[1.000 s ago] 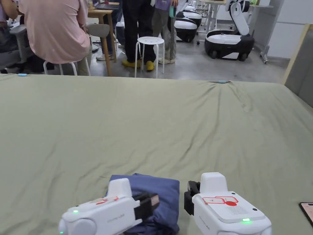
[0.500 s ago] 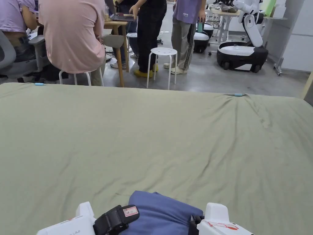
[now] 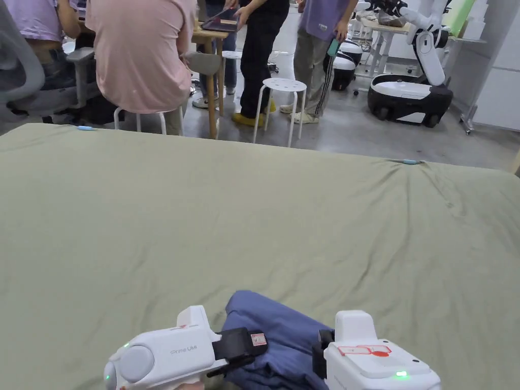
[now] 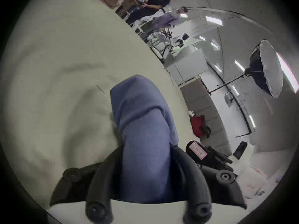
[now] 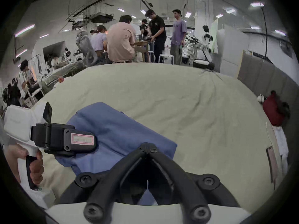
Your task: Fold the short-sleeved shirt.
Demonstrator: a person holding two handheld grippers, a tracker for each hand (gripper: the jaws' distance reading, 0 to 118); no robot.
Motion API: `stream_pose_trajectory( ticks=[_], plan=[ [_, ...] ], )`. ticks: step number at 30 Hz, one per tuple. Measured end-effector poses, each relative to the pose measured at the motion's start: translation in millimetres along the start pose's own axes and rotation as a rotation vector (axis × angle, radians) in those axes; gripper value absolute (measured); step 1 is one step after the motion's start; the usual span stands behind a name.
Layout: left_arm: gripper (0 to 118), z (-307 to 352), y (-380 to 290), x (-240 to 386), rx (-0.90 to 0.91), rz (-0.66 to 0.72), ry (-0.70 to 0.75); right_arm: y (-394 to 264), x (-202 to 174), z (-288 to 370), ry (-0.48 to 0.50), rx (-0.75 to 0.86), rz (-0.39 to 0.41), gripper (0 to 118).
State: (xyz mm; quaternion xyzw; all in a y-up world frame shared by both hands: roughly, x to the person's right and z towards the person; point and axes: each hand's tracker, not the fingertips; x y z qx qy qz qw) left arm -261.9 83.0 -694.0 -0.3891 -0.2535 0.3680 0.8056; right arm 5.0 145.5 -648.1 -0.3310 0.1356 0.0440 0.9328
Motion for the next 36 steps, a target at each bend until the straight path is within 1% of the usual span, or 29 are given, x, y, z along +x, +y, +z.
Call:
stream_pose_trajectory(
  ticks=[3,5,9,11,15,16,17,20,23,27,29,35,36],
  plan=[
    [31,41.9,18.0,-19.0,0.032,-0.029,0.047,15.4,-49.2,-1.7,0.018,0.027,0.076,0],
    [31,76.7,32.7,-36.7,0.053,-0.048,0.080,25.0,-89.1,-8.1,0.032,0.039,0.119,0],
    [31,136.7,58.4,-77.6,0.087,-0.064,0.147,40.7,-159.9,-27.6,0.069,0.030,0.169,0],
    [31,172.6,72.4,-101.7,0.107,-0.063,0.167,49.4,-204.0,-38.2,0.093,0.029,0.210,0],
    [31,240.6,100.9,-145.6,0.157,-0.062,0.230,66.7,-283.1,-58.4,0.151,0.058,0.267,0],
    [31,254.2,104.8,-149.7,0.171,-0.067,0.241,70.1,-299.4,-61.5,0.163,0.068,0.275,0],
    [31,271.4,112.3,-158.9,0.188,-0.075,0.265,76.2,-317.6,-67.3,0.195,0.067,0.291,0],
    [31,306.6,131.1,-179.6,0.211,-0.093,0.303,88.0,-361.0,-76.5,0.233,0.070,0.319,0],
    [31,334.8,144.2,-197.9,0.222,-0.090,0.328,96.8,-394.0,-81.1,0.258,0.080,0.356,0],
    [31,353.6,155.4,-221.8,0.233,-0.082,0.345,104.3,-414.7,-84.4,0.281,0.082,0.362,0],
    [31,356.0,156.1,-227.8,0.233,-0.076,0.368,104.6,-420.0,-83.3,0.291,0.086,0.365,0],
    [31,355.1,151.9,-234.5,0.247,-0.059,0.348,111.7,-422.3,-82.3,0.303,0.100,0.365,0],
    [36,354.7,153.3,-236.6,0.249,-0.058,0.347,112.7,-421.7,-82.8,0.305,0.102,0.363,0]
  ],
)
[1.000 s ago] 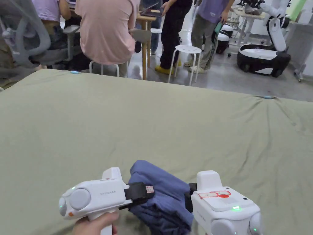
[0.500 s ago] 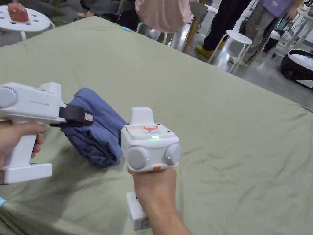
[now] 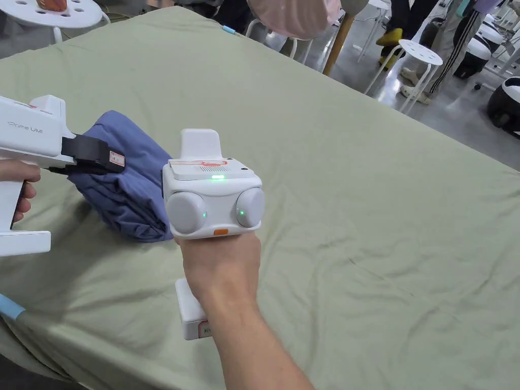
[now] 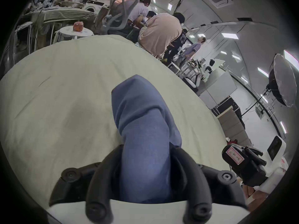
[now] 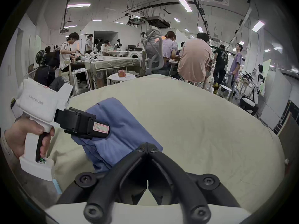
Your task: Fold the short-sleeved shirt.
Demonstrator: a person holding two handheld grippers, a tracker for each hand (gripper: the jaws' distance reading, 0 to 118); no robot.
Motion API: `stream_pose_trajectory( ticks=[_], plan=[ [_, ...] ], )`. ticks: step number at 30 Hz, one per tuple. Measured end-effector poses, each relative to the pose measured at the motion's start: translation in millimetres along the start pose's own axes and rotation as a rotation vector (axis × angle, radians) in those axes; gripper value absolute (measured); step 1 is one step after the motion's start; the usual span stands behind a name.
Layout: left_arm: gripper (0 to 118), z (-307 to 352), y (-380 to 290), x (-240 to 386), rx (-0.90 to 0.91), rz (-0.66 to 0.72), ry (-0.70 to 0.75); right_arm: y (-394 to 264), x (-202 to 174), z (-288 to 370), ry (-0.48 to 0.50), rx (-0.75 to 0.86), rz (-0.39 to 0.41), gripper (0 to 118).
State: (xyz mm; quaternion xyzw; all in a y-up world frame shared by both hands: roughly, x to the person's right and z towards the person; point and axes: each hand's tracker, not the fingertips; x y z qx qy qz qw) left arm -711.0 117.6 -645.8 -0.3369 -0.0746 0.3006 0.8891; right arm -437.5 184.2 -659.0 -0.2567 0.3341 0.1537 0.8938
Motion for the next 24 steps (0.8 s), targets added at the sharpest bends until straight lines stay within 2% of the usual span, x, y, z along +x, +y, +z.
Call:
stream_pose_trajectory(
  ticks=[1,2,3,4,6,8,9,10,11,12,13,15,16,18,21,24],
  plan=[
    [49,-0.3,0.6,-1.7,0.009,0.008,0.004,-1.4,-1.8,4.0,-0.003,0.002,-0.002,0],
    [69,0.9,1.8,-5.0,0.024,0.020,0.005,-1.4,-0.1,3.9,-0.003,0.003,-0.005,0],
    [89,2.4,3.8,-8.1,0.039,0.053,-0.011,-1.4,1.6,3.7,-0.002,0.001,-0.008,0],
    [117,6.8,8.2,-10.5,0.064,0.078,-0.013,-2.0,4.4,3.9,0.003,-0.001,-0.012,0],
    [118,23.4,11.7,-11.3,0.149,0.071,0.005,-5.3,6.1,10.3,-0.005,0.002,-0.014,0],
    [118,38.8,14.4,-3.6,0.182,0.034,0.108,-7.1,15.2,14.6,-0.001,0.004,-0.027,0],
    [116,44.2,13.9,0.9,0.186,0.010,0.126,-9.1,18.2,18.8,-0.005,0.007,-0.033,0],
    [101,49.9,12.1,8.6,0.179,-0.012,0.140,-11.0,23.5,22.8,-0.010,0.010,-0.042,0],
    [80,54.8,8.4,20.5,0.175,-0.035,0.147,-13.1,31.0,27.4,-0.013,0.013,-0.055,0],
    [47,57.1,8.2,29.6,0.183,-0.069,0.166,-14.4,35.6,30.6,-0.014,0.015,-0.064,0],
    [0,57.2,3.9,47.1,0.185,-0.143,0.201,-18.0,42.6,38.6,-0.017,0.023,-0.077,0],
    [0,53.1,-8.8,83.2,0.211,-0.288,0.330,-23.3,57.4,53.0,-0.027,0.035,-0.095,0],
    [0,52.5,-18.5,112.1,0.240,-0.342,0.342,-26.6,68.6,63.4,-0.036,0.048,-0.112,0],
    [0,47.3,-32.8,152.1,0.268,-0.382,0.290,-33.7,88.3,86.7,-0.070,0.078,-0.134,0],
    [0,31.3,-56.5,230.0,0.339,-0.481,0.301,-46.8,130.3,127.2,-0.136,0.129,-0.186,0],
    [0,4.9,-78.2,300.7,0.398,-0.539,0.257,-62.5,183.3,177.0,-0.229,0.183,-0.212,0]
  ],
)
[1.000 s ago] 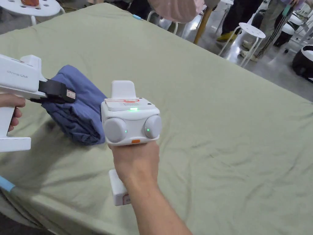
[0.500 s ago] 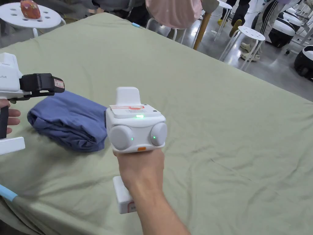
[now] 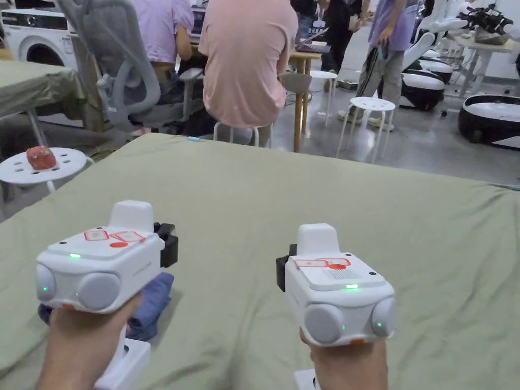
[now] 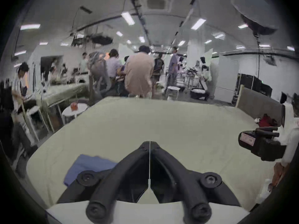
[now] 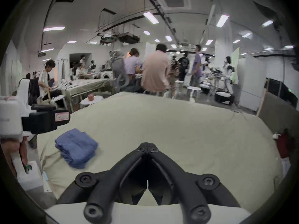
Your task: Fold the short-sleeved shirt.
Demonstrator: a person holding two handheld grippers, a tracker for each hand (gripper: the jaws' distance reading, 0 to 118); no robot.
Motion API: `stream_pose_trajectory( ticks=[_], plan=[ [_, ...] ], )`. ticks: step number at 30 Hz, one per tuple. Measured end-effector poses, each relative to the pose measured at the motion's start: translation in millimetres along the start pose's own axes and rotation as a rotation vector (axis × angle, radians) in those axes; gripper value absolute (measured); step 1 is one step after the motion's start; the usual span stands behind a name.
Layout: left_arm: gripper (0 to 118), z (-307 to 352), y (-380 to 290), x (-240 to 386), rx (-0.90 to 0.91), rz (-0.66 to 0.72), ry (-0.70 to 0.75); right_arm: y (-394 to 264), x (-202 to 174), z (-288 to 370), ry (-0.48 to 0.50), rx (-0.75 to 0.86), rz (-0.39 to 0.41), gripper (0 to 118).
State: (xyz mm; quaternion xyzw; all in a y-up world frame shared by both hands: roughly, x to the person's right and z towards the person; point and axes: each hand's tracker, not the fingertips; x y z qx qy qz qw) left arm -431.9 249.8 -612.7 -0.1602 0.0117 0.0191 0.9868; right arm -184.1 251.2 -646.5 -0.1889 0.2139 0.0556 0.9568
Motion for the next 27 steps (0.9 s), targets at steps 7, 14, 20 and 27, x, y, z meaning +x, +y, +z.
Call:
stream_pose_trajectory(
  ticks=[7,14,20,27],
  plan=[
    [0,17.3,11.2,148.8,0.086,-0.035,-0.067,5.1,134.5,91.1,-0.193,0.097,0.040,0],
    [0,27.7,50.7,230.0,0.162,-0.102,-0.091,12.6,203.5,156.0,-0.289,0.177,0.050,0],
    [0,43.9,84.0,249.6,0.243,-0.142,-0.057,23.2,213.4,176.5,-0.327,0.205,0.061,0],
    [0,52.6,95.6,244.1,0.261,-0.118,-0.081,35.7,209.0,178.6,-0.323,0.232,0.023,0]
  ],
)
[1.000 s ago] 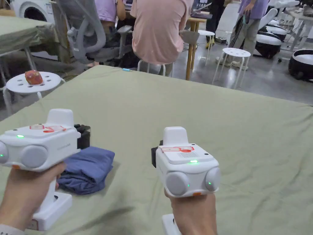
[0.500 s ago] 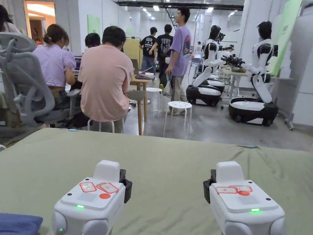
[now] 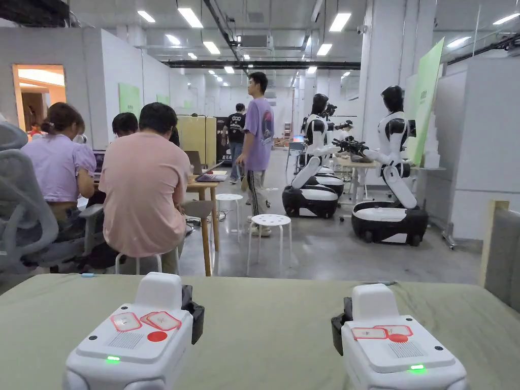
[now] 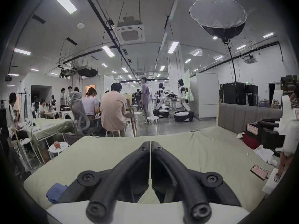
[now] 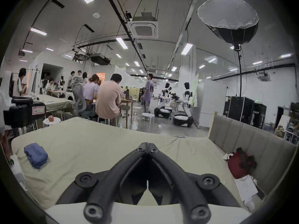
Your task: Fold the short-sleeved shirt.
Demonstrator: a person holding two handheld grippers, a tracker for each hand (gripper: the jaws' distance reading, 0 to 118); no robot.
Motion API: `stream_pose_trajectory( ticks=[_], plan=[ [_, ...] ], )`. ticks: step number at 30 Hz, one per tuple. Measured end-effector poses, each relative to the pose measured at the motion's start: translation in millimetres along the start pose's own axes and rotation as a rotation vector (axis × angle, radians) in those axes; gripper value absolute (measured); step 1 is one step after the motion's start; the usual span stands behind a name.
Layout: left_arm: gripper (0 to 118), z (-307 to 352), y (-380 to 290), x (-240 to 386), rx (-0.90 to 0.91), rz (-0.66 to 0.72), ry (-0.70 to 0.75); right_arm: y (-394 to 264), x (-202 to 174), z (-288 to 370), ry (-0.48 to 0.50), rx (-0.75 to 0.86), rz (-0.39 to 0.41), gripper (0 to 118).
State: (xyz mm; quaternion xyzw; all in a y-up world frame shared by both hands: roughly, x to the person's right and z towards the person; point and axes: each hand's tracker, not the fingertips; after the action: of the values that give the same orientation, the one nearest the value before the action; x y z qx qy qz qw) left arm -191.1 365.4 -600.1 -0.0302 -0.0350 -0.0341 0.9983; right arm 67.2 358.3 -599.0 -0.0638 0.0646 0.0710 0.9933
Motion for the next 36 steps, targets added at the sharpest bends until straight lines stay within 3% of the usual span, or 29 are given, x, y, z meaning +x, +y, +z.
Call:
stream_pose_trajectory(
  ticks=[4,5,6,10,12,13,33,36],
  plan=[
    [3,4.8,-1.4,-5.6,0.006,0.011,-0.008,1.2,-3.7,2.3,-0.004,0.010,-0.001,1],
    [14,5.9,-1.8,-5.9,0.004,0.013,-0.011,0.8,-5.2,3.3,-0.007,0.013,-0.004,5],
    [27,6.1,-2.5,-7.2,0.000,0.013,-0.014,0.6,-3.0,1.3,-0.009,0.014,-0.012,14],
    [81,10.9,-4.7,-11.6,0.011,0.020,-0.002,-0.1,-7.0,-0.5,0.010,0.000,-0.022,88],
    [112,10.6,-4.8,-14.8,0.003,0.027,-0.004,0.1,-8.9,-0.3,0.007,0.010,-0.026,113],
    [118,11.1,-5.8,-14.4,0.002,0.028,-0.008,0.5,-10.2,-0.2,0.006,0.012,-0.026,118],
    [118,19.7,-11.7,-30.1,0.006,0.033,0.046,5.7,-13.1,-1.7,0.018,0.021,-0.050,118],
    [118,20.0,-12.9,-31.9,0.005,0.040,0.042,9.0,-15.4,-0.8,-0.021,0.021,-0.066,118]
  ],
)
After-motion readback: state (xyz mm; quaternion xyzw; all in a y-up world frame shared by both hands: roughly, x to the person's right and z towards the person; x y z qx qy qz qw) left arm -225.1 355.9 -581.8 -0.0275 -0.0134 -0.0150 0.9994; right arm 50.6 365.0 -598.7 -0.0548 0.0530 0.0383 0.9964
